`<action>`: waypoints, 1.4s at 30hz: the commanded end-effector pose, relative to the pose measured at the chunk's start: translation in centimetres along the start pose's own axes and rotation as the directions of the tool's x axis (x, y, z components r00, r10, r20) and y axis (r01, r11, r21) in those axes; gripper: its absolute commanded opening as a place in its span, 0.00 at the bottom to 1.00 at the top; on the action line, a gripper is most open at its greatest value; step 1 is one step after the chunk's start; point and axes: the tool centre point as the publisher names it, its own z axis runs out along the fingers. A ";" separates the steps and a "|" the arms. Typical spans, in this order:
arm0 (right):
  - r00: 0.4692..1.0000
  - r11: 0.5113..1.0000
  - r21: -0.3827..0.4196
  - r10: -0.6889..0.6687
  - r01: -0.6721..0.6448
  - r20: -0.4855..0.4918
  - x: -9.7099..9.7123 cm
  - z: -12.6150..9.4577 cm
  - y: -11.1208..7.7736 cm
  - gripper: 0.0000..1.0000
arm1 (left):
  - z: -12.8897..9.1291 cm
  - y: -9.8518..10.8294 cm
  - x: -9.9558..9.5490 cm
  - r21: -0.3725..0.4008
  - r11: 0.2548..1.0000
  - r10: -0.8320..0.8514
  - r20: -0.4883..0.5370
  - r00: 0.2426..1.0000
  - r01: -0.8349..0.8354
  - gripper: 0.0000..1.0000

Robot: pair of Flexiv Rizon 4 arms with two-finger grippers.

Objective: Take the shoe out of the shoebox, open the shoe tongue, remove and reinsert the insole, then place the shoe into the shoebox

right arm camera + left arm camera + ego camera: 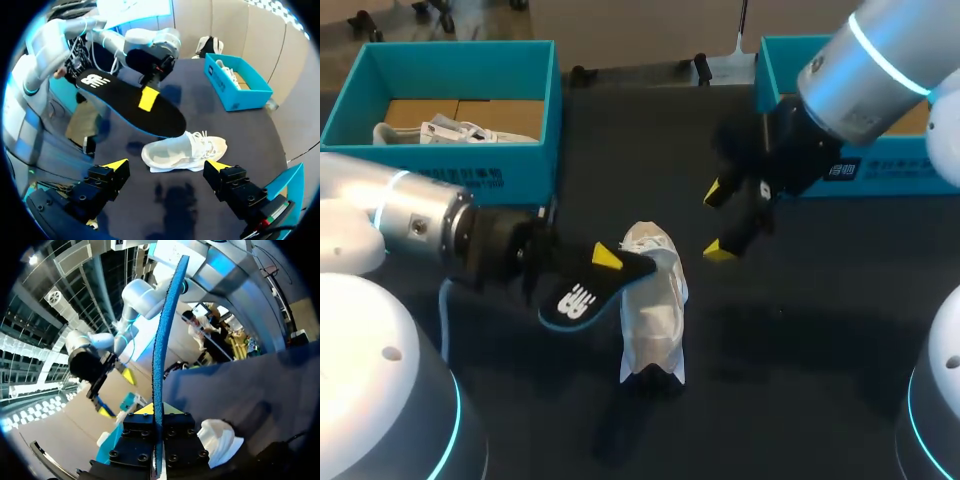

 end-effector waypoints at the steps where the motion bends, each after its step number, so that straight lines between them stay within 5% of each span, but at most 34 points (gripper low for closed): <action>1: 1.000 0.999 0.047 -0.020 0.019 0.022 0.4 1.4 0.2 1.00 | 0.8 -2.1 1.5 0.007 1.000 -0.014 -0.012 1.000 0.014 0.00; 6: 0.999 0.993 0.108 -0.044 0.045 -0.010 1.1 3.1 -0.4 1.00 | 1.8 -3.9 3.2 0.052 0.996 -0.071 -0.028 0.997 0.072 0.00; 7: 0.997 0.991 0.114 -0.067 0.070 -0.032 1.5 3.7 -0.9 1.00 | 2.2 -5.1 3.7 0.051 0.997 -0.054 -0.101 0.993 0.060 0.00; 20: 0.997 0.991 0.114 -0.067 0.070 -0.032 1.5 3.7 -0.9 1.00 | 2.5 -4.7 4.2 0.068 0.996 -0.047 -0.084 0.995 0.053 0.00; 26: 0.992 0.988 0.086 -0.127 0.128 -0.012 1.1 5.9 -1.4 1.00 | 3.1 -3.1 6.3 0.127 0.992 -0.010 -0.021 1.000 0.013 0.00; 33: 0.989 0.979 0.147 -0.138 0.144 -0.046 1.3 8.8 -1.4 1.00 | 2.9 -2.3 6.9 0.083 0.994 -0.066 -0.044 0.997 0.069 0.00; 42: 0.989 0.979 0.147 -0.138 0.144 -0.046 1.3 8.8 -1.4 1.00 | 2.9 -2.3 6.9 0.083 0.994 -0.066 -0.044 0.997 0.069 0.00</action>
